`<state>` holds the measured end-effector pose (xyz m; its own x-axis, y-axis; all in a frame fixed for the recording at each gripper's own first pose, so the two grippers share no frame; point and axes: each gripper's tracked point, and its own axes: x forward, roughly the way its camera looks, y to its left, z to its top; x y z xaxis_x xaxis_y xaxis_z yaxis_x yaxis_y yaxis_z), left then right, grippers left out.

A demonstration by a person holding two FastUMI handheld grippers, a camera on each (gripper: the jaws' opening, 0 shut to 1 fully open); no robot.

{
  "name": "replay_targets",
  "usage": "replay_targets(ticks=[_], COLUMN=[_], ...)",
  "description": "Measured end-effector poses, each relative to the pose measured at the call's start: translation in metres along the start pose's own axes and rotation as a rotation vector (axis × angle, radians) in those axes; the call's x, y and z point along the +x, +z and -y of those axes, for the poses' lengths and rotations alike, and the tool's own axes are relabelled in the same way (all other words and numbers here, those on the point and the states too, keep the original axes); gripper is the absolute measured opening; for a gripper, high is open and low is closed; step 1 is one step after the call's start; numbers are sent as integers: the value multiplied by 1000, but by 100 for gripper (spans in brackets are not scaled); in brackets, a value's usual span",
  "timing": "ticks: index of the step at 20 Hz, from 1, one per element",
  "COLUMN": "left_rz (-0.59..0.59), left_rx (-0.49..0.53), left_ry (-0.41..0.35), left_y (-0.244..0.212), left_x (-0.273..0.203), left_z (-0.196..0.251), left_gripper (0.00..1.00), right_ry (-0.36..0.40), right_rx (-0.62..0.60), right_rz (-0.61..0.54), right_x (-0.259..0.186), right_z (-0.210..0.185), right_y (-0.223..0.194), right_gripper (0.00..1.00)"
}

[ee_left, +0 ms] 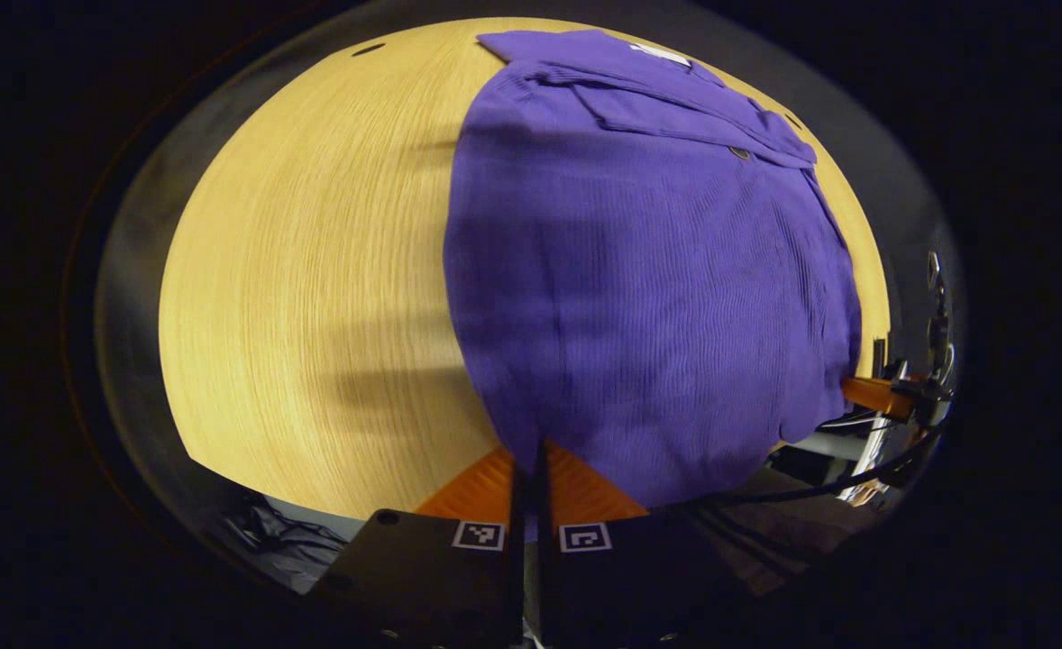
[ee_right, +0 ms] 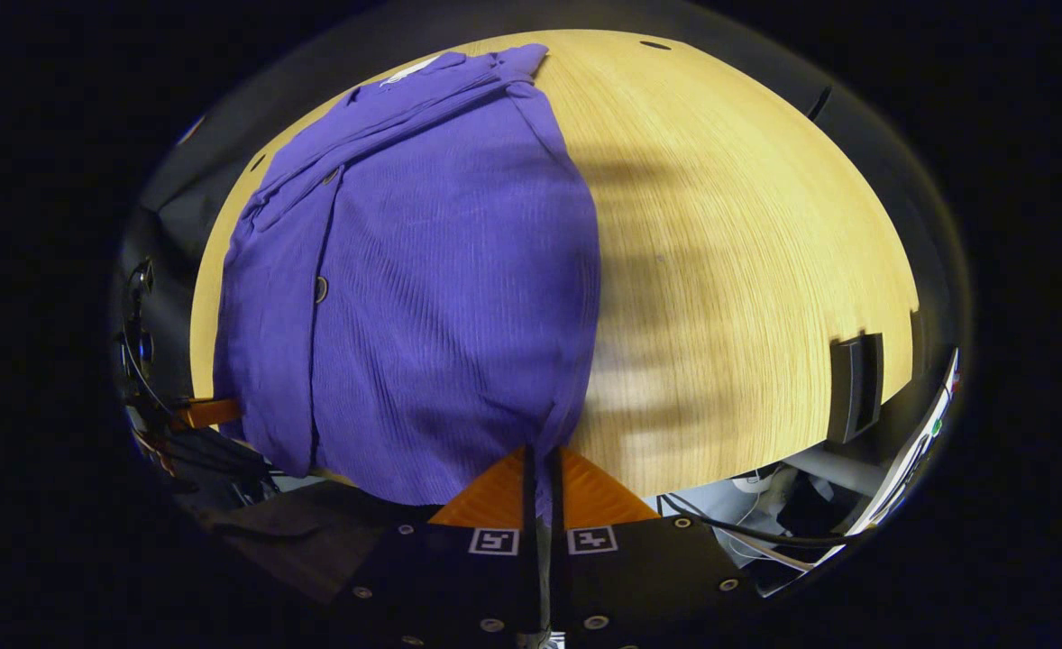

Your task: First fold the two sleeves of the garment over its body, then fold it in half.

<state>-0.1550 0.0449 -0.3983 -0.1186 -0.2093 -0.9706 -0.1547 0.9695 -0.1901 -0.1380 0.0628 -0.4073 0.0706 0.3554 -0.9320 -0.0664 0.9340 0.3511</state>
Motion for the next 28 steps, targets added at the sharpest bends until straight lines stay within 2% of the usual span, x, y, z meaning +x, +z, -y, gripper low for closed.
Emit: replay_targets(ticks=[3, 8, 11, 16, 20, 24, 26, 28], left_rz=[14, 66, 90, 134, 164, 213, 243, 269], left_rx=[-17, 59, 71, 186, 275, 367, 374, 370], left_ry=[-36, -74, -113, -156, -128, -51, -57, -21], left_y=[12, 41, 63, 107, 145, 187, 207, 231], left_x=[-17, -51, -59, -86, -103, -120, -131, -135], left_z=[0, 10, 26, 40, 29, 22, 32, 29], left_gripper=[8, 7, 8, 8, 8, 8, 8, 7], right_ry=[15, 51, 70, 97, 72, 90, 91, 107], right_rx=[35, 74, 91, 114, 98, 102, 94, 86], right_rz=[30, 70, 108, 176, 242, 290, 304, 301], right_x=[-13, -44, -60, -93, -118, -143, -148, -147], right_z=[-7, -21, -37, -61, -63, -66, -58, -56], right_y=[3, 28, 54, 94, 129, 170, 189, 209], right_gripper=[5, 5, 5, 5, 5, 4, 5, 4])
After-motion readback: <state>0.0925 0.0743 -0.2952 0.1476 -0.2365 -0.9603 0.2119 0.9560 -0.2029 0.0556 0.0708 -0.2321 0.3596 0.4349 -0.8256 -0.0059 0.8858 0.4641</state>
